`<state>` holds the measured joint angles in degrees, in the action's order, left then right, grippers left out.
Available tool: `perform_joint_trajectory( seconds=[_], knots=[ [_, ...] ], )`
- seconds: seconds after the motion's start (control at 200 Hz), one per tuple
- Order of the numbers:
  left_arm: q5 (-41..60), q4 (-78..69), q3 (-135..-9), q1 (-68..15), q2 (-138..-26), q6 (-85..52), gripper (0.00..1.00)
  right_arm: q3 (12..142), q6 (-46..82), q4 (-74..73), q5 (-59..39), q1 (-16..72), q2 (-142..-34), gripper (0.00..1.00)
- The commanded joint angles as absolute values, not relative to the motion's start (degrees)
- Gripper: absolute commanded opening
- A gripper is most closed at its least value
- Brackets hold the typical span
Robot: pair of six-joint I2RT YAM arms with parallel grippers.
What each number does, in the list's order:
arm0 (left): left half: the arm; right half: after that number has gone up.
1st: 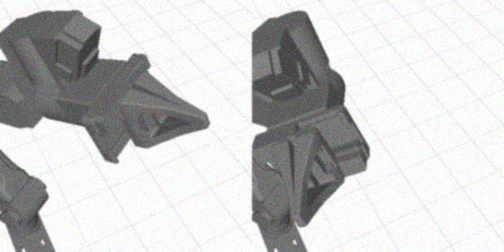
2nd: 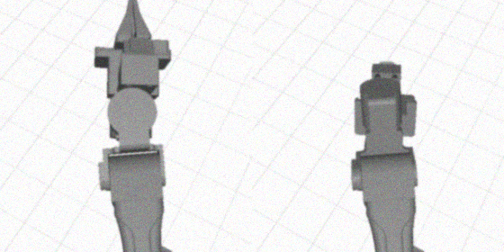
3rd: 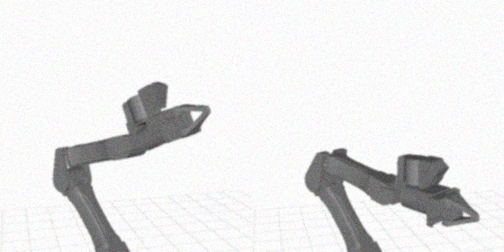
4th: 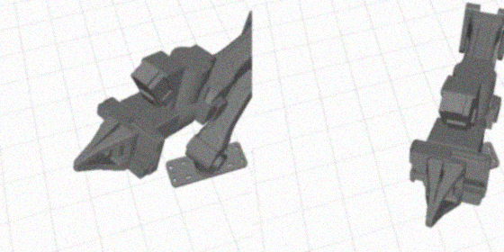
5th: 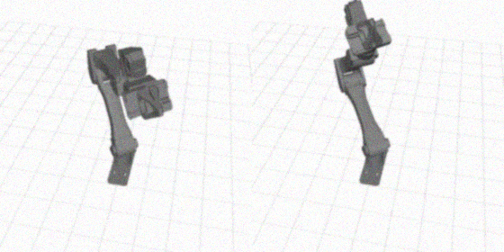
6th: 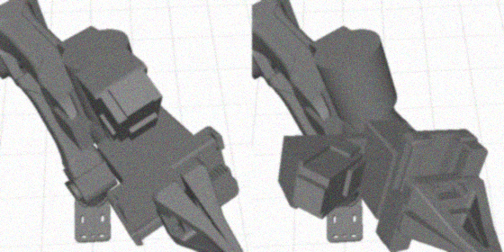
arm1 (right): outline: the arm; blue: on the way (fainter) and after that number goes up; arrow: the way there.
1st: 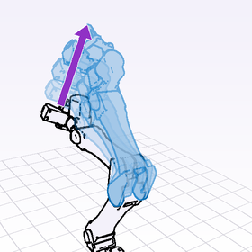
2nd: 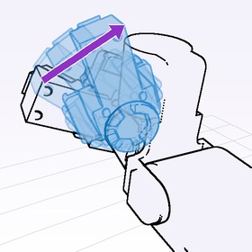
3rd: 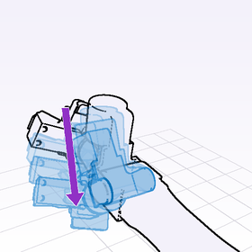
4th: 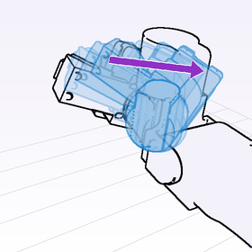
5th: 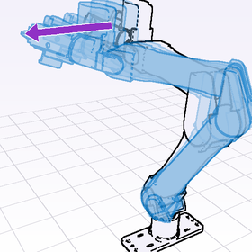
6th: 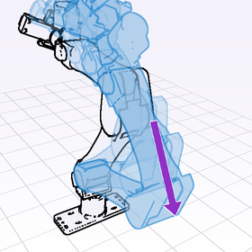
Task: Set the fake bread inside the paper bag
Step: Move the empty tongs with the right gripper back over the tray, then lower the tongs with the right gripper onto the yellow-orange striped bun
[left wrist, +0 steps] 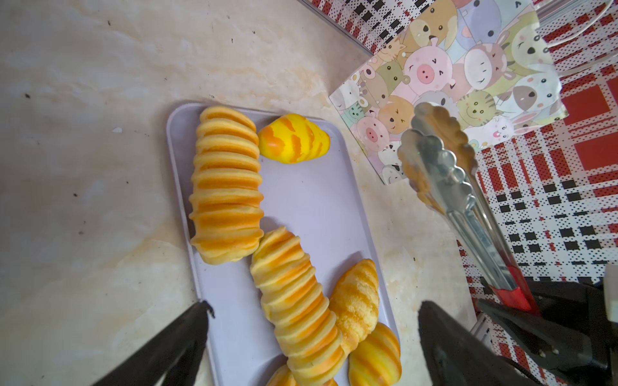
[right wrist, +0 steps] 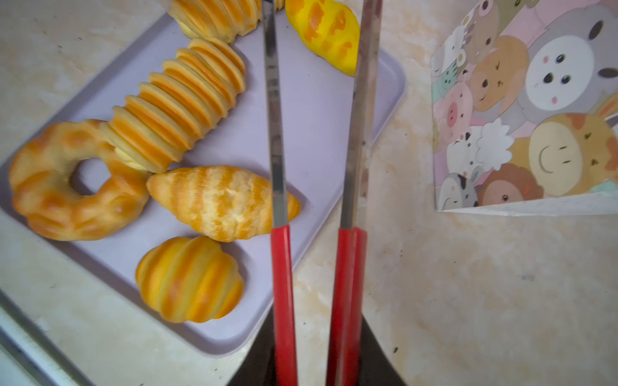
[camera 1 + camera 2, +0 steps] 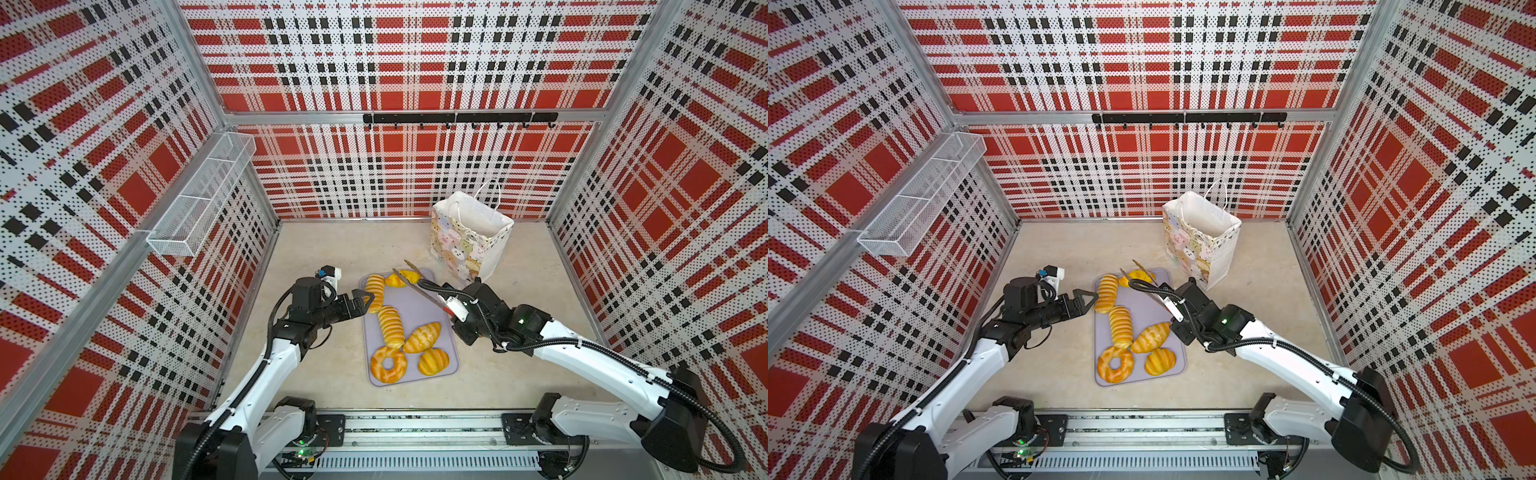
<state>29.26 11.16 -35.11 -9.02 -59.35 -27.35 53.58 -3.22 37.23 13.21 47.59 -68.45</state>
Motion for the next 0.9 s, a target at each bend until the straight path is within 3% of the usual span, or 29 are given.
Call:
perform_joint_trajectory(
  seconds=[0.0,0.436,0.751,0.897],
  knots=[
    [30.91,10.01,-36.74,-8.60,-61.53,-24.80,1.00,54.54,-10.65,34.39,19.24,47.99,-71.01,0.28],
    [24.13,9.64,-33.48,-9.66,-55.32,-27.03,0.99,49.57,-20.00,27.48,27.74,50.04,-71.13,0.27],
    [16.27,12.44,-34.75,-13.71,-54.24,-26.08,0.98,49.12,-22.82,32.43,32.29,51.67,-69.17,0.27],
    [21.66,11.01,-34.52,-11.05,-57.46,-25.86,0.98,50.46,-24.19,34.05,38.04,51.68,-70.50,0.29]
  ],
)
